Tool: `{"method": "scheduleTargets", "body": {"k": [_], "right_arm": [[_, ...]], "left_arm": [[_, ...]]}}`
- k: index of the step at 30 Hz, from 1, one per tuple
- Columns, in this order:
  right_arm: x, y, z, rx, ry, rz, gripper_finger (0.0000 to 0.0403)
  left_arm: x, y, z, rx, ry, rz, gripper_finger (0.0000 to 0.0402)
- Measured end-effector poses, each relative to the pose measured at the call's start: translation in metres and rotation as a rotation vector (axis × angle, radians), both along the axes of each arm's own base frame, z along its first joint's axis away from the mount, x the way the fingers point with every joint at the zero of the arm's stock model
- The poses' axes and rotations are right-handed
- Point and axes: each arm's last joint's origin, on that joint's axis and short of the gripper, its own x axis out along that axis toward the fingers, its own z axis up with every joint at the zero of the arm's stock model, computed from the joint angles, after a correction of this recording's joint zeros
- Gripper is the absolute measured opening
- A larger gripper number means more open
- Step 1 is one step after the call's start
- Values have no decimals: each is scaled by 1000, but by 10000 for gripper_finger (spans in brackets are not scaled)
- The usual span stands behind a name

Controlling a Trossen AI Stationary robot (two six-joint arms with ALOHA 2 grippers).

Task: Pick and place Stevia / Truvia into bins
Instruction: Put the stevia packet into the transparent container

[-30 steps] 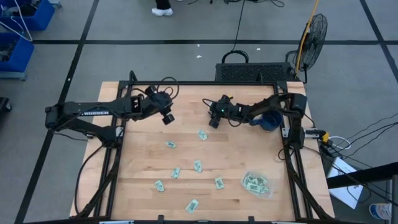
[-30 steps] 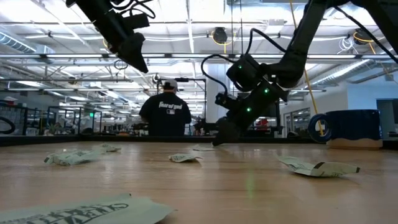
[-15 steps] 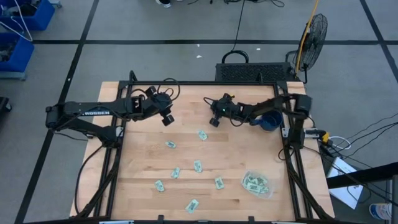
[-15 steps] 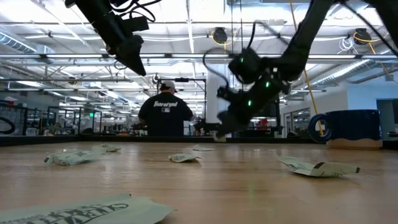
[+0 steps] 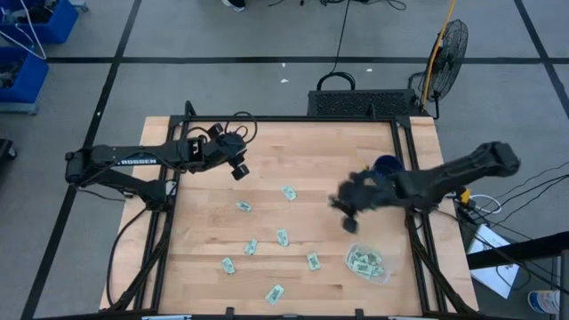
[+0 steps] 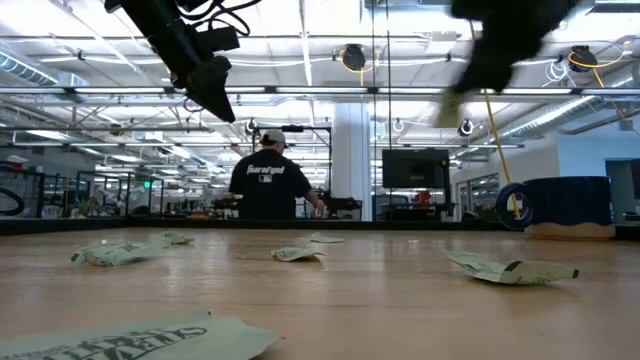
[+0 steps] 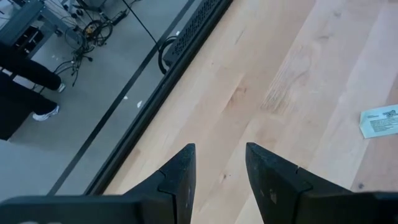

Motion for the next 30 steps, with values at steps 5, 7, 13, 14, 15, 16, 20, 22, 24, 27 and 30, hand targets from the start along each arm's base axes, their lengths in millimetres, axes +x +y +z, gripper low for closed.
{"method": "scheduleTargets", "body": {"k": [5, 7, 13, 14, 15, 16, 20, 22, 24, 27, 30], "right_arm": [[-30, 49, 4, 296, 102, 172, 17], [-36, 65, 3, 360, 127, 191, 16], [-49, 93, -4, 464, 185, 65, 12], [-51, 95, -7, 464, 211, 50, 13], [-52, 97, -10, 464, 238, 31, 15], [-53, 98, -14, 462, 264, 11, 18], [-55, 101, -34, 428, 330, -30, 32], [-55, 100, -47, 419, 340, -39, 40], [-55, 98, -58, 422, 354, -65, 51], [-57, 94, -67, 421, 374, -59, 69], [-52, 91, -65, 367, 302, -9, 83]], "left_arm": [[0, 0, 0, 0, -1, 0, 147], [0, 0, 0, -7, -7, 6, 147], [0, 0, 0, -18, -18, 17, 147], [0, 0, 0, -18, -18, 16, 147], [0, 0, 0, -18, -18, 17, 147], [0, 0, 0, -19, -19, 17, 147], [0, 0, 0, -37, -37, 35, 147], [0, 0, 0, -46, -41, 34, 147], [0, 0, 0, -46, -41, 33, 147], [0, 0, 0, -46, -41, 32, 147], [1, 0, 0, -46, -44, 32, 147]]}}
